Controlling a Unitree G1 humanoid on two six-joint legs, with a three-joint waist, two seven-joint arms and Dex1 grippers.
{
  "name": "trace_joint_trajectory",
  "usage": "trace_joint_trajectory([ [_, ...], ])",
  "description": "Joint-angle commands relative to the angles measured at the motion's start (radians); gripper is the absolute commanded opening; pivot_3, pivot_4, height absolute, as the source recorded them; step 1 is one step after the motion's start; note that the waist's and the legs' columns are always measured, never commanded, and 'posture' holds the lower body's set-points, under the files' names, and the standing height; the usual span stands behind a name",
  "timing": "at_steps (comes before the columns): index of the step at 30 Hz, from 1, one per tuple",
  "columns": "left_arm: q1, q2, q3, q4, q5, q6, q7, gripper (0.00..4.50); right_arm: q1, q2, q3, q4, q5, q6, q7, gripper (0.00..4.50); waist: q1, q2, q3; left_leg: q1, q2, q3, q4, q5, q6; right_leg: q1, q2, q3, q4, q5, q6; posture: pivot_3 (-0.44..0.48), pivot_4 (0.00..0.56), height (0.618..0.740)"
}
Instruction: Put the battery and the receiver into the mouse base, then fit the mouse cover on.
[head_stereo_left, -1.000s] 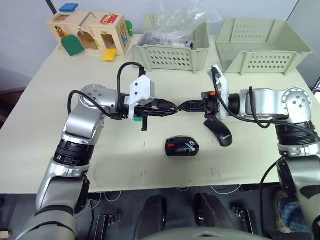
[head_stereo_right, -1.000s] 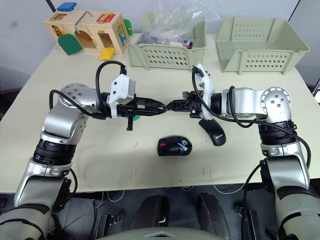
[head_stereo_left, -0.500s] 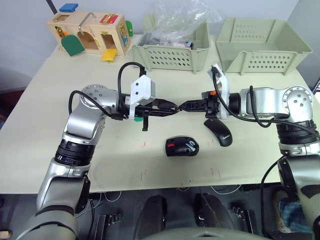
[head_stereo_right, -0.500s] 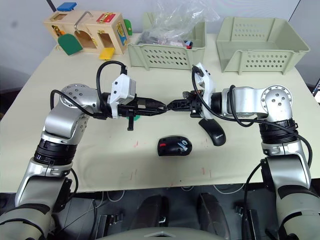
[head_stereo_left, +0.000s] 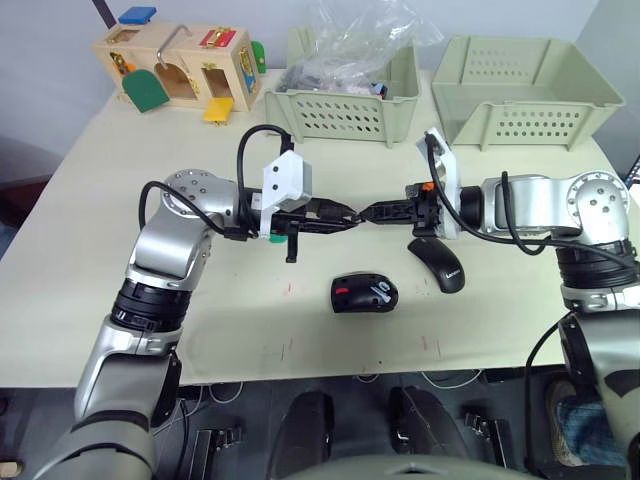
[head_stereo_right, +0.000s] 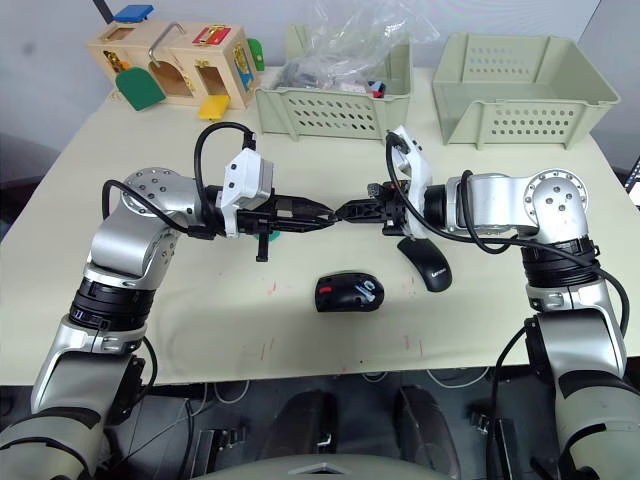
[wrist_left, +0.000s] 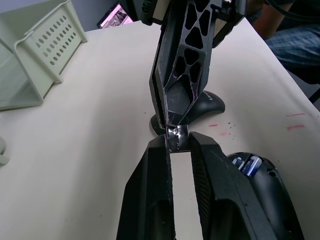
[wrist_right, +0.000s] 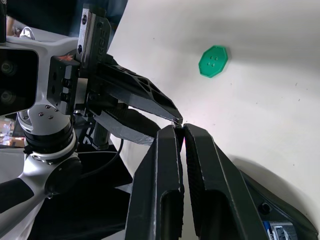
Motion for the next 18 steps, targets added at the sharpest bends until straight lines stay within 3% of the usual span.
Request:
trace_joint_trajectory([
  [1,-0.01,0.007,0.013,-0.014,-0.002,0.0,0.018,0.03,-0.02,-0.01,0.003,-0.037,0.021,0.006,0.018,0.03,0.0,0.0,0.0,0.0,0.0,0.0,0.0,0.0,0.0,0.0,0.0,0.0,0.0,0.0,0.0,0.0,0.15,0.74],
  [14,-0.01,0.007,0.012,-0.007,0.0,-0.004,0.018,0.03,-0.018,-0.013,0.007,-0.043,0.021,-0.002,0.01,0.03,0.0,0.0,0.0,0.0,0.0,0.0,0.0,0.0,0.0,0.0,0.0,0.0,0.0,0.0,0.0,0.0,0.15,0.74],
  [17,-0.021,0.009,0.021,-0.003,-0.042,0.078,0.012,0.03,-0.016,-0.012,0.006,-0.045,0.021,-0.005,0.009,0.03,0.0,0.0,0.0,0.0,0.0,0.0,0.0,0.0,0.0,0.0,0.0,0.0,0.0,0.0,0.0,0.0,0.15,0.74],
  [18,-0.022,0.007,0.025,-0.004,-0.048,0.091,0.018,0.53,-0.016,-0.013,0.006,-0.045,0.021,-0.005,0.01,0.01,0.0,0.0,0.0,0.0,0.0,0.0,0.0,0.0,0.0,0.0,0.0,0.0,0.0,0.0,0.0,0.0,0.15,0.74],
])
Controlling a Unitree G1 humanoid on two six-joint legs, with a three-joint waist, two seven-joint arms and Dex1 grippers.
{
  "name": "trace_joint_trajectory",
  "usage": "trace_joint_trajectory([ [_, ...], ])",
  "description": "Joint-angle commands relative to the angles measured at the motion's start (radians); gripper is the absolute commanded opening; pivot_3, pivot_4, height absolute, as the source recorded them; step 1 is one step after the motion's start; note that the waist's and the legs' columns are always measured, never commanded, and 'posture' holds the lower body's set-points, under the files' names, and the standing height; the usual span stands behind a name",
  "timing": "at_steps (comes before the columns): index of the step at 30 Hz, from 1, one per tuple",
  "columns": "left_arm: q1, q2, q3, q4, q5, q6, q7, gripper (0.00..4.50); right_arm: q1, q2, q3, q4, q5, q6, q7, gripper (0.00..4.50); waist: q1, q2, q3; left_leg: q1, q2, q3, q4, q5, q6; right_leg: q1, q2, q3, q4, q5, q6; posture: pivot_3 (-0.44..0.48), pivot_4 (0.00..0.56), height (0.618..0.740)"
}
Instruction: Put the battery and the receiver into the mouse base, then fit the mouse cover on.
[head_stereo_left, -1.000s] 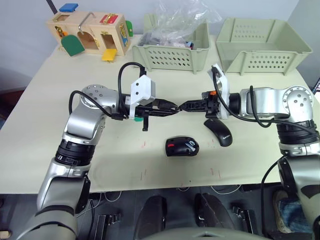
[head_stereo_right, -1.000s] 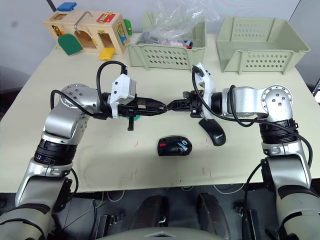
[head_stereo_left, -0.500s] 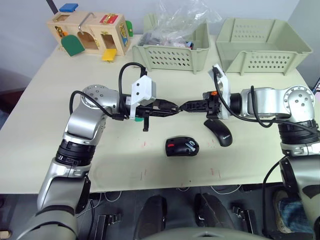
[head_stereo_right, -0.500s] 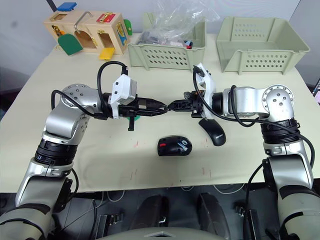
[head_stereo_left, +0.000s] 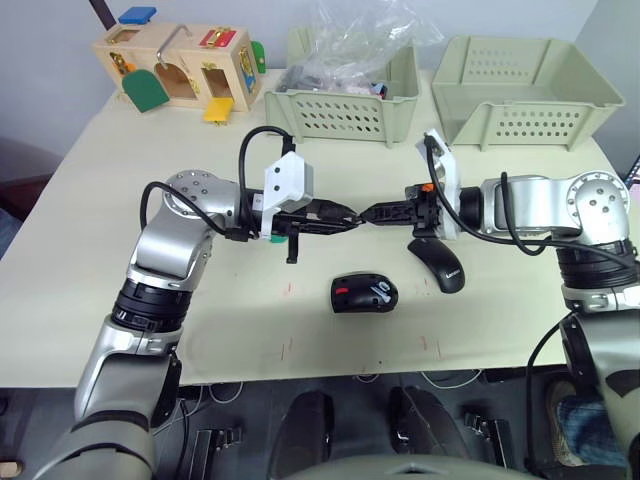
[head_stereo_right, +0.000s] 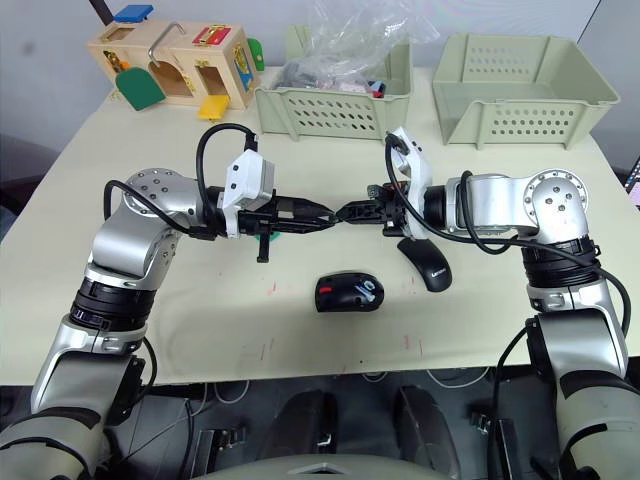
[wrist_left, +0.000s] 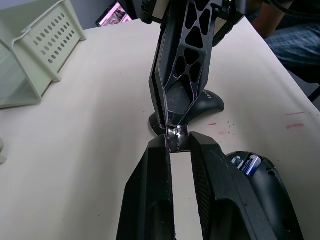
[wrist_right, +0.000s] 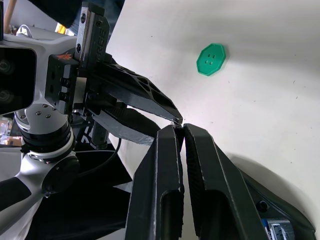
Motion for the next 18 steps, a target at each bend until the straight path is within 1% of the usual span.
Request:
trace_joint_trajectory([
  [1,-0.02,0.008,0.034,-0.011,-0.043,0.077,0.021,1.11,-0.017,-0.008,-0.007,-0.043,0.021,0.002,0.013,0.0,0.0,0.0,0.0,0.0,0.0,0.0,0.0,0.0,0.0,0.0,0.0,0.0,0.0,0.0,0.0,0.0,0.15,0.74],
  [2,-0.018,0.009,0.035,-0.018,-0.046,0.089,0.027,1.39,-0.016,-0.01,-0.007,-0.043,0.021,0.002,0.014,0.0,0.0,0.0,0.0,0.0,0.0,0.0,0.0,0.0,0.0,0.0,0.0,0.0,0.0,0.0,0.0,0.0,0.15,0.74],
  [3,-0.012,0.015,0.034,-0.026,-0.046,0.093,0.028,1.97,-0.016,-0.012,-0.006,-0.044,0.021,0.002,0.015,0.0,0.0,0.0,0.0,0.0,0.0,0.0,0.0,0.0,0.0,0.0,0.0,0.0,0.0,0.0,0.0,0.0,0.15,0.74],
  [4,0.0,0.028,0.038,-0.041,-0.059,0.112,0.02,2.31,-0.015,-0.014,-0.007,-0.045,0.021,0.003,0.016,0.0,0.0,0.0,0.0,0.0,0.0,0.0,0.0,0.0,0.0,0.0,0.0,0.0,0.0,0.0,0.0,0.0,0.15,0.74],
  [6,0.036,0.058,0.06,-0.072,-0.084,0.143,0.01,3.23,-0.015,-0.032,-0.008,-0.05,0.021,0.012,0.023,0.0,0.0,0.0,0.0,0.0,0.0,0.0,0.0,0.0,0.0,0.0,0.0,0.0,0.0,0.0,0.0,0.0,0.15,0.74],
  [9,0.086,0.095,0.093,-0.112,-0.111,0.193,0.028,3.23,-0.016,-0.076,-0.004,-0.056,0.021,0.032,0.047,0.0,-0.002,0.0,0.0,0.0,0.001,0.0,-0.001,0.0,0.0,-0.001,0.0,0.001,0.0,0.0,0.0,0.0,0.15,0.74],
  [12,0.17,0.121,0.087,-0.178,-0.116,0.199,0.032,3.23,-0.037,-0.16,0.028,-0.078,0.021,0.065,0.063,0.0,0.0,0.001,0.0,0.0,0.001,0.0,-0.001,0.0,0.0,-0.001,0.0,0.0,0.0,0.0,0.0,0.0,0.15,0.74],
  [16,0.23,0.112,0.065,-0.224,-0.111,0.222,0.077,3.23,-0.091,-0.27,0.097,-0.146,-0.021,0.13,0.095,0.0,0.002,0.002,0.001,0.0,0.001,0.0,-0.001,0.0,0.0,-0.001,-0.001,0.001,-0.001,0.0,0.0,0.0,0.15,0.74],
  [18,0.255,0.104,0.046,-0.239,-0.102,0.209,0.087,3.23,-0.135,-0.302,0.131,-0.197,-0.095,0.189,0.15,0.0,0.002,0.002,0.001,0.0,0.0,0.0,-0.001,0.0,0.0,-0.001,-0.001,0.0,-0.001,0.0,0.0,0.0,0.15,0.74],
])
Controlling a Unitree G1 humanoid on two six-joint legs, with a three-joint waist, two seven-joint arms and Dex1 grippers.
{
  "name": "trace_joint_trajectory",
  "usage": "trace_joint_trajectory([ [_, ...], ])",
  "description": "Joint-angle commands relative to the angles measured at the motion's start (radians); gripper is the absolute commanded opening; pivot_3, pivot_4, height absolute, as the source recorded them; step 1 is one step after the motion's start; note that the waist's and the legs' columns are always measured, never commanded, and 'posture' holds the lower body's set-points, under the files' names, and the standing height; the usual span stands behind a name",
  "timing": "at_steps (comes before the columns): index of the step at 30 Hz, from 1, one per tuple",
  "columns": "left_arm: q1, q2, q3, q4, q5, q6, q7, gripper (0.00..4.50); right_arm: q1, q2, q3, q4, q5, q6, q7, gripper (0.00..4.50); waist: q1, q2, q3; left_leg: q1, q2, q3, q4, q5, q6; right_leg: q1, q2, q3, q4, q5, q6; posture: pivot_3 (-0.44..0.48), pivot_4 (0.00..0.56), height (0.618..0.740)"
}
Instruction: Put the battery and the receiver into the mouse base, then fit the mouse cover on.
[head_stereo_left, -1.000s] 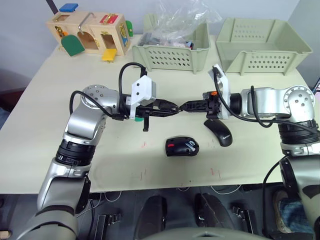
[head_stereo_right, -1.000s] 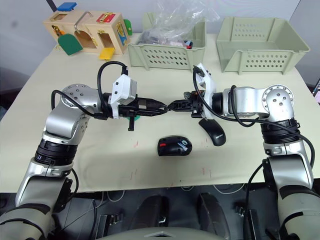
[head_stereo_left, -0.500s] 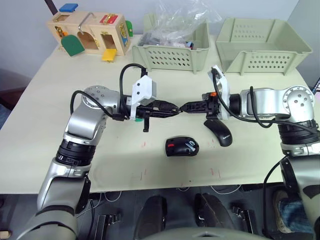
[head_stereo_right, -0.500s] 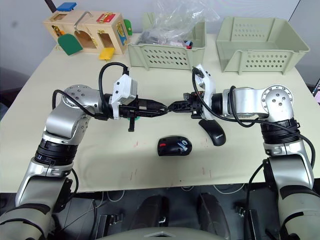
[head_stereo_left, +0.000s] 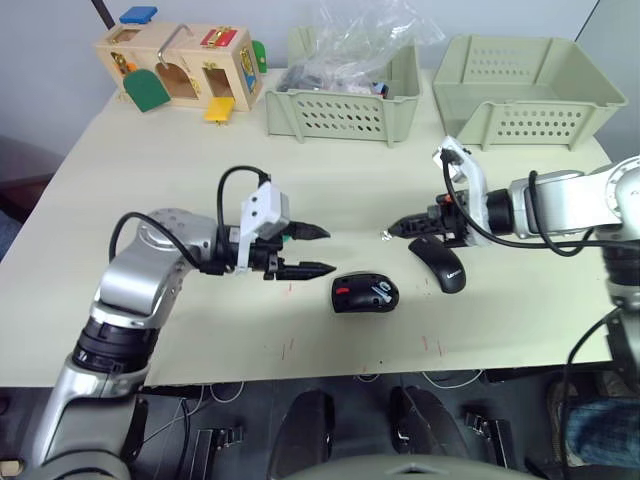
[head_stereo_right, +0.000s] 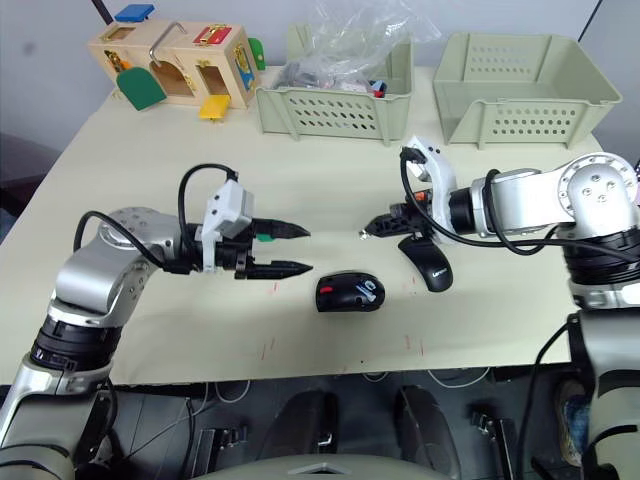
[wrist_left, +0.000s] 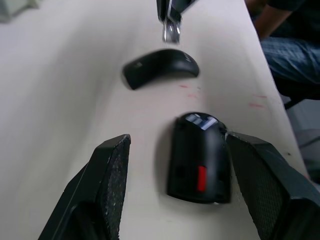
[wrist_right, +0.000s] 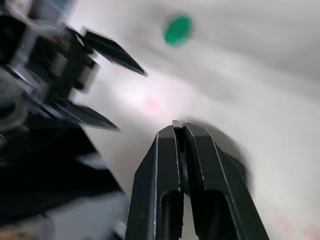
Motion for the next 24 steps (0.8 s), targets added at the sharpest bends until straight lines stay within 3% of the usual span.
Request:
trace_joint_trajectory([
  [1,0.021,-0.01,-0.027,-0.058,0.012,-0.019,0.026,3.23,-0.078,-0.047,0.042,-0.09,-0.066,0.077,0.086,0.0,0.0,0.0,0.0,0.0,0.0,0.0,0.0,0.0,0.0,0.0,0.0,0.0,0.0,0.0,0.0,0.0,0.15,0.74],
  [15,0.019,-0.066,-0.173,-0.007,0.139,-0.133,0.045,3.23,-0.355,-0.058,0.277,-0.091,-0.303,0.164,0.392,0.0,0.001,0.001,0.001,0.0,-0.001,0.0,0.0,0.0,0.0,0.0,0.0,0.0,0.0,0.0,0.0,0.0,0.15,0.74],
  [24,0.015,-0.104,-0.204,0.026,0.178,-0.163,0.049,3.23,-0.382,-0.047,0.31,-0.08,-0.379,0.164,0.494,0.0,0.001,0.001,0.001,0.0,-0.001,0.0,0.0,0.0,0.0,0.0,0.0,0.0,0.0,0.0,0.0,0.0,0.15,0.74],
])
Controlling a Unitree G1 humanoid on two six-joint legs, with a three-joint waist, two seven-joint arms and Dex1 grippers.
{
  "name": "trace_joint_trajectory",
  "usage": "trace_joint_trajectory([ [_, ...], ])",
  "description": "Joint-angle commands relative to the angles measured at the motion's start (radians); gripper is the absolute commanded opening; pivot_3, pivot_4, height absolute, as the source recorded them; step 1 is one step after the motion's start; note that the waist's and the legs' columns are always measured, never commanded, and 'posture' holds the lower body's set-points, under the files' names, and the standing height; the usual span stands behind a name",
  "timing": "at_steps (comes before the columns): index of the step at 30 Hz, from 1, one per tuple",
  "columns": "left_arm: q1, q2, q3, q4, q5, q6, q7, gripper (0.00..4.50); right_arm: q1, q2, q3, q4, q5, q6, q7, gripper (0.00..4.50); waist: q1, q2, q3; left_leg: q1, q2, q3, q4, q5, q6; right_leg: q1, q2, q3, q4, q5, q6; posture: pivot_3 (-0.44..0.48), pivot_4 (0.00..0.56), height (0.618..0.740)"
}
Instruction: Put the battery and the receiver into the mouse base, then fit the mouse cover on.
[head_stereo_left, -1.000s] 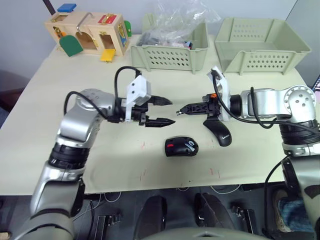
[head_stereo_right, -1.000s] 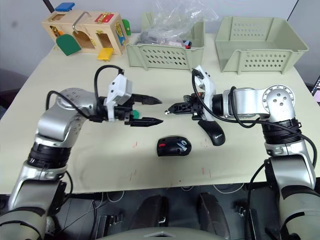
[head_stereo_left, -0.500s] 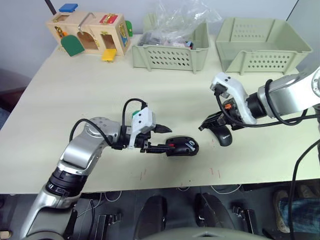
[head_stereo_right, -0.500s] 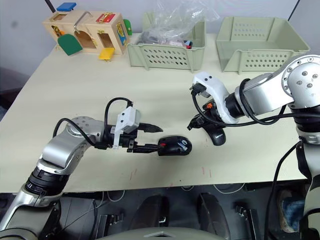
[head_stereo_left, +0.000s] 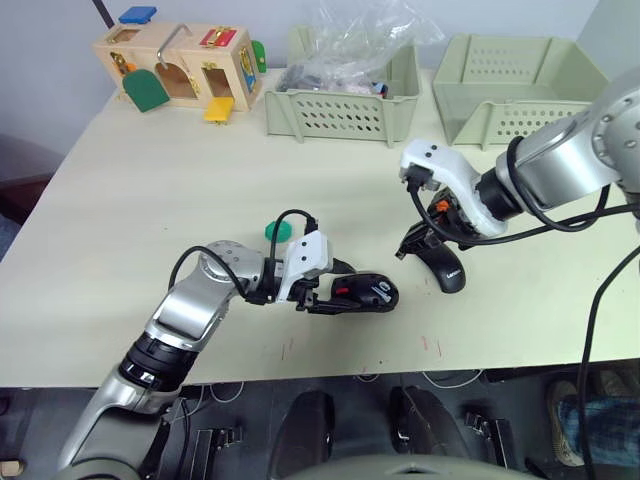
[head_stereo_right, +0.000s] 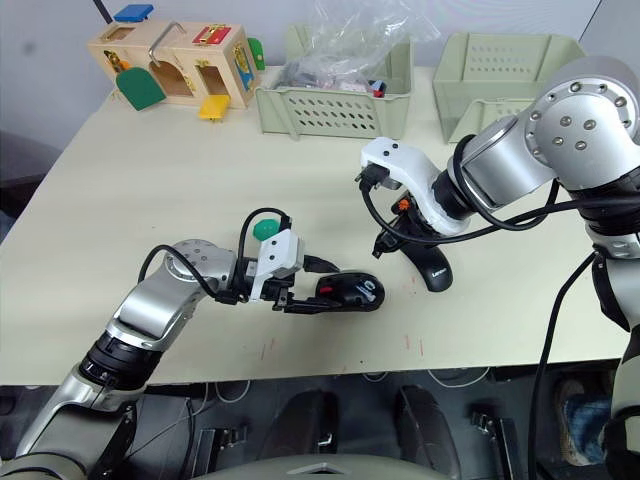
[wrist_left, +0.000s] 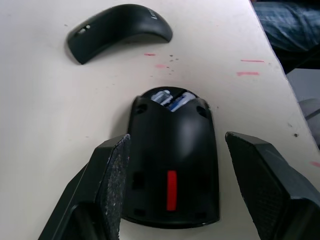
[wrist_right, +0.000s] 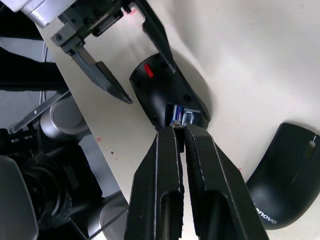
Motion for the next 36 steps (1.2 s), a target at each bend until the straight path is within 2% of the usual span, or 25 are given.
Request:
trace_joint_trajectory([
  [1,-0.012,-0.01,-0.003,-0.013,-0.008,-0.003,-0.004,3.23,-0.016,-0.003,-0.023,-0.006,-0.008,0.006,0.027,0.0,0.0,0.0,0.0,0.0,0.0,0.0,0.0,0.0,0.0,0.0,0.0,0.0,0.0,0.0,0.0,0.0,0.15,0.74],
  [2,-0.014,-0.014,-0.001,-0.014,-0.015,0.004,-0.007,3.74,-0.014,-0.004,-0.024,-0.004,-0.009,0.006,0.029,0.0,0.0,0.0,0.0,0.0,0.0,0.0,0.0,0.0,0.0,0.0,0.0,0.0,0.0,0.0,0.0,0.0,0.15,0.74],
  [4,-0.017,-0.022,0.006,-0.015,-0.015,0.007,0.005,4.48,-0.01,-0.007,-0.026,-0.005,-0.007,0.006,0.031,0.0,0.0,0.0,0.0,0.0,0.0,0.0,0.0,0.0,0.0,0.0,0.0,0.0,0.0,0.0,0.0,0.0,0.15,0.74],
  [17,-0.027,-0.047,-0.061,0.043,0.083,-0.055,0.024,4.48,0.014,-0.008,-0.044,-0.002,0.008,0.006,0.019,0.0,0.0,0.0,0.0,0.0,0.0,0.0,0.0,0.0,0.0,0.0,0.0,0.0,0.0,0.0,0.0,0.0,0.15,0.74],
  [35,-0.037,-0.085,-0.082,0.102,0.117,-0.1,0.001,4.48,0.04,0.01,-0.042,-0.003,0.027,0.006,-0.036,0.0,0.0,0.0,0.0,0.0,0.0,0.0,0.0,0.0,0.0,0.0,0.0,0.0,0.0,0.0,0.0,0.0,0.15,0.74],
  [36,-0.033,-0.085,-0.082,0.104,0.116,-0.104,-0.001,3.96,0.045,0.013,-0.042,-0.005,0.026,0.006,-0.044,0.0,0.0,0.0,0.0,0.0,0.0,0.0,0.0,0.0,0.0,0.0,0.0,0.0,0.0,0.0,0.0,0.0,0.15,0.74],
])
